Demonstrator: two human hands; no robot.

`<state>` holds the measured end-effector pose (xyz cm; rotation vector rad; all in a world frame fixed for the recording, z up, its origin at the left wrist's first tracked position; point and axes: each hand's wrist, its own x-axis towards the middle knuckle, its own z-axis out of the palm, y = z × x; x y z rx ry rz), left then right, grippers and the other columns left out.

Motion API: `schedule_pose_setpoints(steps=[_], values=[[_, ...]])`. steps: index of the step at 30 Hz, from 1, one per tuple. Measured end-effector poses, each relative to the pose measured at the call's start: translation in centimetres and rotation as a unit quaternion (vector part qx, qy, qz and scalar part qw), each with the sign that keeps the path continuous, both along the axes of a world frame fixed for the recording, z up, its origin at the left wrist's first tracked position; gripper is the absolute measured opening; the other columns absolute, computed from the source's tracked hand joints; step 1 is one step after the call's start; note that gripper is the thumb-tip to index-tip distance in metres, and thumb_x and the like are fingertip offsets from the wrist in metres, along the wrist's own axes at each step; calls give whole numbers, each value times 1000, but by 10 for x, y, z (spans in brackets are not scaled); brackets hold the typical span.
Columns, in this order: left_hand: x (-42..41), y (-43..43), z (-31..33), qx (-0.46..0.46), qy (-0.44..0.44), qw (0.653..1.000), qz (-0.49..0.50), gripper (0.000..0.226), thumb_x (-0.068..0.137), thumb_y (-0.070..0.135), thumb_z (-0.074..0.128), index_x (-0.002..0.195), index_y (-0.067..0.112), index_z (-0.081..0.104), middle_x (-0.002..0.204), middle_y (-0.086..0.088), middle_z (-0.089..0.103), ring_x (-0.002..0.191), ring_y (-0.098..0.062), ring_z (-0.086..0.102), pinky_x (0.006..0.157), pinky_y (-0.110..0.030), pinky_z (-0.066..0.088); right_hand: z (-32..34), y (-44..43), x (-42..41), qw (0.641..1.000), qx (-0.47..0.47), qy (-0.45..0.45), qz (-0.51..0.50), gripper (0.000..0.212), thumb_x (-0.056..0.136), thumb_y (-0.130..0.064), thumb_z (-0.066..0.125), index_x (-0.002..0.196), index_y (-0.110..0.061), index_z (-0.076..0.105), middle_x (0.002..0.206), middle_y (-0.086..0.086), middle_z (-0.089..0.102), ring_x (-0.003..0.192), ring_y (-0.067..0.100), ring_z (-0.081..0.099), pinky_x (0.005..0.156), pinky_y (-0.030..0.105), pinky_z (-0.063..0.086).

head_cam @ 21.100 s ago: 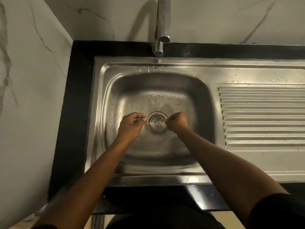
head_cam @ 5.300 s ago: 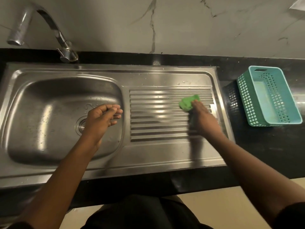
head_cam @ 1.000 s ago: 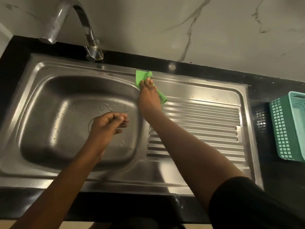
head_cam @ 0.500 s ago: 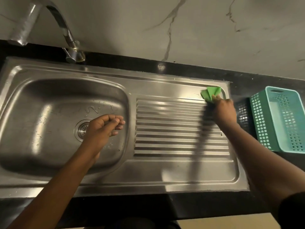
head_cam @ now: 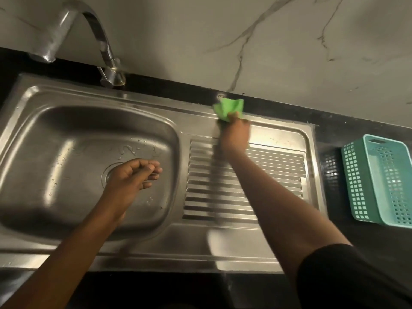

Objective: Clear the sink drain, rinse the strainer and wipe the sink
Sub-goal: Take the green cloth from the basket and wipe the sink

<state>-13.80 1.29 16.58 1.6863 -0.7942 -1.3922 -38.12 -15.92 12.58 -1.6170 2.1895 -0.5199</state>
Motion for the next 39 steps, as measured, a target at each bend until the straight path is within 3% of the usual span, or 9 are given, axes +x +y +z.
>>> schedule_pose_setpoints(steps=[2,5,9,14,19,26,30,33,39], values=[[2,0,-2,-1,-4,1000,-4,21,106,9,57,117,5,75,111,-13,80,109,-31,75,94,-40,58,-3,5,45,994,-9,17,109,28,106,-20,54,133,-20,63,113,12,59,100,30,62,95,38,53],[4,0,-4,-2,-14,1000,-7,21,105,10,58,110,13,78,104,-5,83,103,-24,78,92,-38,59,-2,14,91,952,17,82,293,38,98,-13,61,136,-18,63,135,18,62,127,37,56,108,51,49],[2,1,-7,-13,-22,1000,-11,20,105,13,59,107,18,79,103,-2,83,100,-20,79,86,-33,58,-2,12,59,904,23,160,396,52,102,-18,57,153,-24,50,161,5,47,149,31,38,119,49,37],[-10,8,-7,-15,-4,1000,-2,18,105,14,61,108,17,79,104,-4,83,101,-22,79,88,-37,58,1,21,-70,949,-9,162,271,49,102,-22,62,150,-26,56,156,6,54,142,31,51,118,42,41],[-20,20,-4,-22,12,1000,13,18,104,12,61,110,13,78,104,-6,83,101,-23,78,90,-38,59,10,35,-200,971,66,200,112,60,98,-3,54,155,-23,49,159,15,48,138,39,53,110,49,47],[-18,38,-6,-13,27,999,29,18,105,9,60,108,13,77,100,-4,84,99,-23,75,87,-36,57,4,42,-143,986,77,139,-46,28,104,-22,52,128,-15,65,118,24,65,103,44,65,93,43,53],[-11,45,-9,-7,30,999,28,19,104,8,60,106,15,77,100,-4,84,100,-25,75,87,-36,56,-2,70,-33,986,35,113,117,35,102,-21,53,135,-28,63,122,17,61,101,41,66,97,44,52],[1,49,-8,-15,25,999,26,18,104,10,60,106,15,78,101,-5,84,99,-22,76,87,-35,56,-5,81,39,949,44,149,274,46,96,-14,55,140,-26,58,151,3,56,129,35,50,102,47,48],[27,57,-4,-27,15,999,20,19,104,11,61,107,13,79,101,-7,83,97,-22,76,86,-35,57,-3,101,52,903,61,220,365,61,92,-10,57,151,-24,49,164,-1,43,142,34,41,105,47,44]])
